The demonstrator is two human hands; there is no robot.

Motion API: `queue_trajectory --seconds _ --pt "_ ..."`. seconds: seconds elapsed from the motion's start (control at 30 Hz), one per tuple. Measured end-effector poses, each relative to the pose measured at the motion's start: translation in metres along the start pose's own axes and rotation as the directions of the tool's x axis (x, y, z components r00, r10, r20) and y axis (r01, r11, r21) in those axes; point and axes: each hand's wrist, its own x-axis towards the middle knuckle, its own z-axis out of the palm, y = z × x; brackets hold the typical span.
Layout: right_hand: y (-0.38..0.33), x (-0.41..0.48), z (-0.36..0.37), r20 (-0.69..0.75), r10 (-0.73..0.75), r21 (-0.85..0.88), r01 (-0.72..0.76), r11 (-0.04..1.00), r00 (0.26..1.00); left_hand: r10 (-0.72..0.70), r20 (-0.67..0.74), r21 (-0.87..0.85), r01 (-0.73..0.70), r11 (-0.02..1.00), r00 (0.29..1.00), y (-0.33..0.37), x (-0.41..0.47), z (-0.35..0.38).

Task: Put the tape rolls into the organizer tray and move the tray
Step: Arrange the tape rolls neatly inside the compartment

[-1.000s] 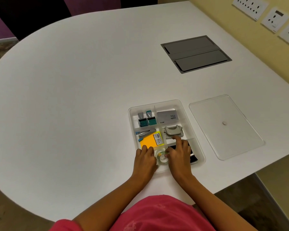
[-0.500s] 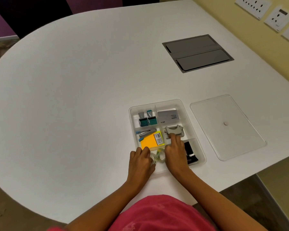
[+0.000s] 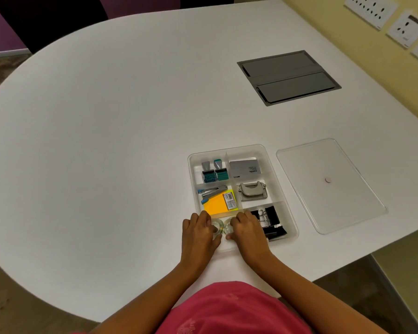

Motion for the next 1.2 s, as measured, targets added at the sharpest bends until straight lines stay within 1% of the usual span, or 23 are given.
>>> queue_trajectory --seconds 0.1,0.3,0.37,0.47,0.53,0.57,0.7,0.77,1.0,1.1,1.2 --pt "-0.002 0.001 -0.002 -0.019 -0.008 -0.019 0.008 1.000 1.000 -0.001 0.005 -0.003 0.001 1.000 1.000 0.000 0.001 0.000" --pt "-0.006 0.003 0.003 -0.153 0.018 -0.045 -0.025 0.999 0.988 0.001 0.017 0.006 -0.001 1.000 1.000 -0.002 0.000 0.001" --pt "-0.006 0.003 0.005 -0.138 0.031 -0.064 -0.040 0.997 0.990 0.004 0.016 0.014 -0.005 1.000 1.000 -0.003 0.000 0.001" --pt "-0.004 0.003 0.008 -0.045 0.049 -0.079 -0.053 0.996 0.998 0.011 0.013 0.011 -0.012 1.000 1.000 -0.003 0.000 0.001" --pt "-0.004 0.004 0.009 -0.006 0.093 -0.074 -0.094 0.993 0.996 0.016 0.007 0.011 -0.016 1.000 1.000 -0.002 0.000 0.002" --pt "-0.005 0.005 0.007 -0.020 0.116 -0.085 -0.117 0.989 0.993 0.019 0.005 0.013 -0.019 1.000 1.000 -0.002 0.001 0.002" --pt "-0.009 0.008 0.006 -0.168 0.147 -0.065 -0.160 0.985 0.975 0.027 0.005 0.026 -0.027 0.999 1.000 -0.003 0.001 0.003" --pt "-0.010 0.008 0.007 -0.191 0.160 -0.062 -0.174 0.983 0.969 0.031 0.000 0.033 -0.031 0.999 1.000 -0.003 0.001 0.004" --pt "-0.014 0.011 0.007 -0.142 0.231 -0.084 -0.245 0.966 0.962 0.054 -0.022 0.040 -0.053 0.998 0.998 -0.002 0.001 0.003" --pt "-0.011 0.010 0.006 -0.096 0.239 -0.083 -0.247 0.965 0.966 0.085 -0.019 0.056 -0.084 0.995 0.996 -0.003 0.003 0.003" --pt "-0.007 0.007 0.000 -0.067 0.218 -0.044 -0.221 0.974 0.974 0.113 -0.019 0.078 -0.111 0.991 0.993 -0.003 0.004 0.002"
